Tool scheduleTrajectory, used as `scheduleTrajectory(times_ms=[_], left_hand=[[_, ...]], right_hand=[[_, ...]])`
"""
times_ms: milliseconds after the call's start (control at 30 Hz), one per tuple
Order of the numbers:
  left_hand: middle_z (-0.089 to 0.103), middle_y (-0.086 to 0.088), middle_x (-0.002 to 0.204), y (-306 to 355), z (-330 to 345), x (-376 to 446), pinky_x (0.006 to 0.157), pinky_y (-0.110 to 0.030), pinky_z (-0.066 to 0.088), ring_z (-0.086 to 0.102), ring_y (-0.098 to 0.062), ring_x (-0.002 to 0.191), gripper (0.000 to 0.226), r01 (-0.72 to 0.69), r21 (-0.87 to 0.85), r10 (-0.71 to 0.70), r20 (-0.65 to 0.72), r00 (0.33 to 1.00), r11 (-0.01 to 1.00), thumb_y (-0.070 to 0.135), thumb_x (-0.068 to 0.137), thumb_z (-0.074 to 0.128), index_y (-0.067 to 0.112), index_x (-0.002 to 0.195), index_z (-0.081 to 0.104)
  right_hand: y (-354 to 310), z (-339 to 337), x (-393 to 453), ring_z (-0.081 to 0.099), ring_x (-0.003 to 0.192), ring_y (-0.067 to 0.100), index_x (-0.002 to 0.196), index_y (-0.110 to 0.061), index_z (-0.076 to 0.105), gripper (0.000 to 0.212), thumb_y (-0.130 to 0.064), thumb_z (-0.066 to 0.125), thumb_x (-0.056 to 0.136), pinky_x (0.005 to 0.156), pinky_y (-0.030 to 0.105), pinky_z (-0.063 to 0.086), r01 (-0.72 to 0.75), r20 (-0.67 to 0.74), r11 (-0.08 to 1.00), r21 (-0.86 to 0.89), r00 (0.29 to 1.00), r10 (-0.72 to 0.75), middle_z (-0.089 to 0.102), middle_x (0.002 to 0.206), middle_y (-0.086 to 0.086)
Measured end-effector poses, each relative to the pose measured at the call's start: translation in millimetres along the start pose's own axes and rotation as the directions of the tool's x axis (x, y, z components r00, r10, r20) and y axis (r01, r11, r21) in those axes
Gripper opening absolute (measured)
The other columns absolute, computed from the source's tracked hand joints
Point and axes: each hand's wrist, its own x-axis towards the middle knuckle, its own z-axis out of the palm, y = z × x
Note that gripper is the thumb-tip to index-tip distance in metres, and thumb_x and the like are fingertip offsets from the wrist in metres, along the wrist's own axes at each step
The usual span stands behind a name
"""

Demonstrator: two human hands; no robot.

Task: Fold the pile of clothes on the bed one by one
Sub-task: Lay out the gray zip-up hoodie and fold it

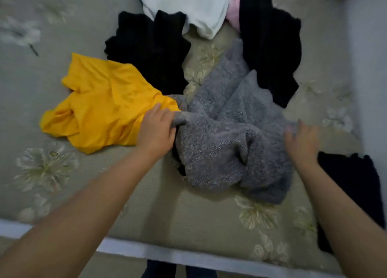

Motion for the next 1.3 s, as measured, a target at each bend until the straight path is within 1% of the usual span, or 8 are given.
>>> scheduleTrajectory(times_ms=[133, 333, 533, 733, 867, 1000, 1167, 1300], left_hand=[[0.032, -0.013, 0.146, -24.9, 50.1, -89.6, 0.111, -0.032, 0.014, 0.019, -0.028, 0.138, 0.053, 0.300, -0.012, -0.288, 0.240, 0.927, 0.954, 0.022, 0.090, 0.050, 0.006, 0.138, 0.032], [0.035, -0.015, 0.144, -26.9, 70.4, -120.5, 0.111, -0.032, 0.014, 0.025, -0.028, 0.136, 0.048, 0.340, -0.094, -0.293, 0.331, 0.897, 0.936, 0.019, 0.093, 0.046, 0.004, 0.137, 0.034], [0.045, -0.018, 0.135, -3.7, 70.4, -73.4, 0.108, -0.039, 0.025, 0.035, -0.032, 0.129, 0.049, 0.299, -0.184, -0.249, 0.252, 0.935, 0.936, 0.015, 0.088, 0.052, 0.001, 0.133, 0.039], [0.041, -0.023, 0.138, 50.5, 86.4, -43.9, 0.109, -0.037, 0.023, 0.035, -0.036, 0.130, 0.052, 0.206, -0.270, -0.134, 0.262, 0.956, 0.940, 0.019, 0.090, 0.053, -0.002, 0.134, 0.037], [0.040, -0.019, 0.141, 109.2, 100.5, -20.7, 0.110, -0.039, 0.022, 0.033, -0.036, 0.132, 0.046, 0.036, -0.327, 0.052, 0.256, 0.965, 0.944, 0.020, 0.092, 0.050, 0.003, 0.134, 0.041], [0.042, -0.023, 0.137, 174.2, 114.5, 9.0, 0.108, -0.044, 0.026, 0.033, -0.040, 0.131, 0.046, -0.141, -0.352, 0.224, 0.209, 0.952, 0.925, 0.016, 0.089, 0.055, -0.001, 0.130, 0.045], [0.029, -0.014, 0.148, 209.8, 120.0, 55.6, 0.113, -0.036, 0.012, 0.018, -0.030, 0.139, 0.055, -0.162, -0.199, 0.206, 0.229, 0.951, 0.967, 0.029, 0.093, 0.048, 0.007, 0.140, 0.031], [0.027, -0.010, 0.149, 257.7, 116.4, 76.5, 0.114, -0.035, 0.009, 0.015, -0.024, 0.141, 0.056, -0.483, -0.158, 0.508, 0.316, 0.801, 0.861, 0.028, 0.093, 0.047, 0.008, 0.141, 0.029]], right_hand=[[-59.3, 37.8, -63.4, 0.040, 0.126, 0.044, 0.128, -0.004, 0.051, 0.074, -0.057, 0.051, 0.076, 0.100, 0.063, 0.026, 0.682, 0.191, 0.718, -0.140, 0.730, -0.656, 0.048, 0.132, 0.024], [-106.0, 88.7, -48.8, 0.005, 0.142, 0.032, 0.146, -0.025, -0.008, 0.107, -0.070, 0.054, 0.071, 0.110, 0.055, 0.008, 0.602, 0.532, 0.719, -0.348, 0.758, -0.378, 0.002, 0.154, 0.014], [-87.0, 76.4, -28.2, 0.059, 0.093, 0.033, 0.118, -0.009, 0.051, 0.045, -0.044, 0.052, 0.089, 0.068, 0.036, 0.045, 0.547, 0.623, 0.814, -0.196, 0.710, -0.328, 0.063, 0.100, 0.017], [54.5, 2.2, -12.0, 0.060, 0.091, 0.037, 0.089, -0.001, 0.064, 0.023, -0.022, 0.053, 0.091, 0.072, 0.034, 0.040, -0.174, 0.242, 0.962, 0.211, 0.963, 0.121, 0.064, 0.095, 0.024], [158.4, -27.2, -22.6, 0.056, 0.087, 0.032, 0.119, 0.002, 0.053, 0.036, -0.023, 0.049, 0.094, 0.078, 0.039, 0.043, -0.830, 0.489, 0.410, 0.377, 0.555, 0.673, 0.054, 0.125, 0.022], [204.6, -10.7, -47.3, 0.056, 0.094, 0.039, 0.119, 0.014, 0.049, 0.042, -0.020, 0.047, 0.095, 0.080, 0.043, 0.046, -0.902, 0.551, 0.390, 0.187, 0.425, 0.718, 0.053, 0.123, 0.030], [235.1, 7.5, -55.3, 0.042, 0.049, 0.022, 0.047, -0.009, 0.039, 0.049, -0.024, 0.058, 0.090, 0.052, 0.032, 0.028, -0.640, 0.449, 0.761, 0.104, 0.713, 0.538, 0.039, 0.048, 0.012], [243.7, 18.5, -58.3, 0.047, 0.057, 0.021, 0.051, -0.011, 0.042, 0.042, -0.021, 0.061, 0.087, 0.057, 0.030, 0.031, -0.632, 0.451, 0.740, 0.230, 0.743, 0.494, 0.045, 0.053, 0.009]])
